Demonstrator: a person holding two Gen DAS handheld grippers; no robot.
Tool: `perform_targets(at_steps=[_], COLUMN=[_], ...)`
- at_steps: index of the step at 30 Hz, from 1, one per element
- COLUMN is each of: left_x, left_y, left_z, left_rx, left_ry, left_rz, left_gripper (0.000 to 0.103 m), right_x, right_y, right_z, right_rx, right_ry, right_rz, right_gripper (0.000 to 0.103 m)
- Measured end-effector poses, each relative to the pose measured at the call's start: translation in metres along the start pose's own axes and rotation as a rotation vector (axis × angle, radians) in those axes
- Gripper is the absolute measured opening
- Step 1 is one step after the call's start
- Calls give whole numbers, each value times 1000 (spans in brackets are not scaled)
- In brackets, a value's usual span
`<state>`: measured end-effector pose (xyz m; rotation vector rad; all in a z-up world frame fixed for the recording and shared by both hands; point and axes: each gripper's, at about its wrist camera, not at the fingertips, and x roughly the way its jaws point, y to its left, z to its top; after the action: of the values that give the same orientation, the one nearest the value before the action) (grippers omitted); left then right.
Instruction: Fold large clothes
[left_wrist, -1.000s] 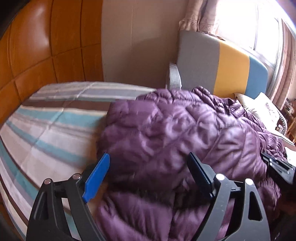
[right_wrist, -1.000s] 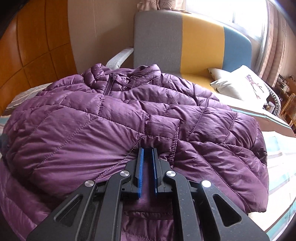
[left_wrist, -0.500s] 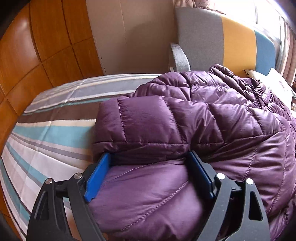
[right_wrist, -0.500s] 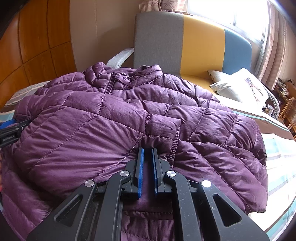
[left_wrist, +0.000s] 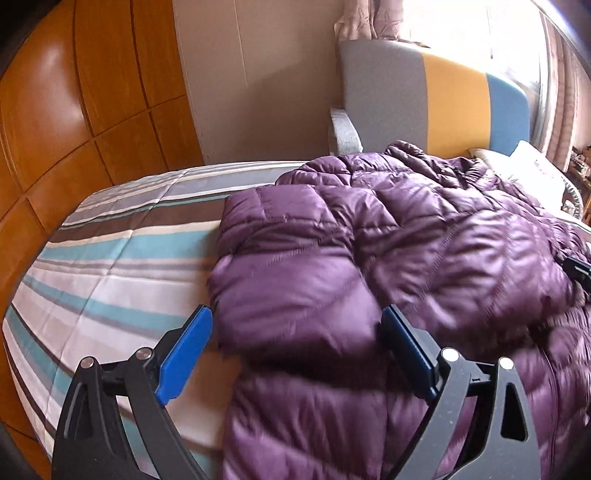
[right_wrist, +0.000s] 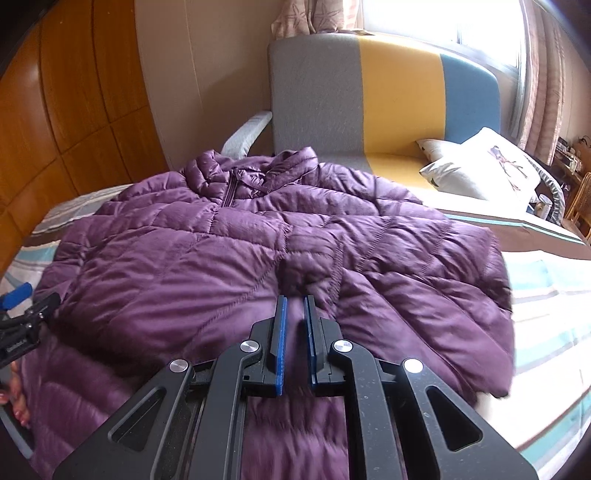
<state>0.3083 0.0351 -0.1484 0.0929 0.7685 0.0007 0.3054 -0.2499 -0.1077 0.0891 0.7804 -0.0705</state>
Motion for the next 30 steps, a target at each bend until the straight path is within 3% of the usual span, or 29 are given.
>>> perform_targets(at_steps=[8,14,18,23,30], left_x=[7,-10,-28,-18,24], left_y=[12,15,8,-15,-41], left_z=[-27,-26,0,44,76], left_rx=[-49,-66,-62,-59,-62], left_ry=[104,95,10,-35,10], left_rz=[-9,-65,-87,-94,-92], left_gripper=[96,96,96,96,96], right_x=[-3,-22,-30,-7,45], right_y=[-21,-27,-32,-45,-51], right_z=[-17,-21,1,33,66], right_rx=[33,39,20,48,77], right_ry=[57,34,-11,10,79], right_rz=[1,31,21,3,17], right_gripper=[9,9,9,9,9])
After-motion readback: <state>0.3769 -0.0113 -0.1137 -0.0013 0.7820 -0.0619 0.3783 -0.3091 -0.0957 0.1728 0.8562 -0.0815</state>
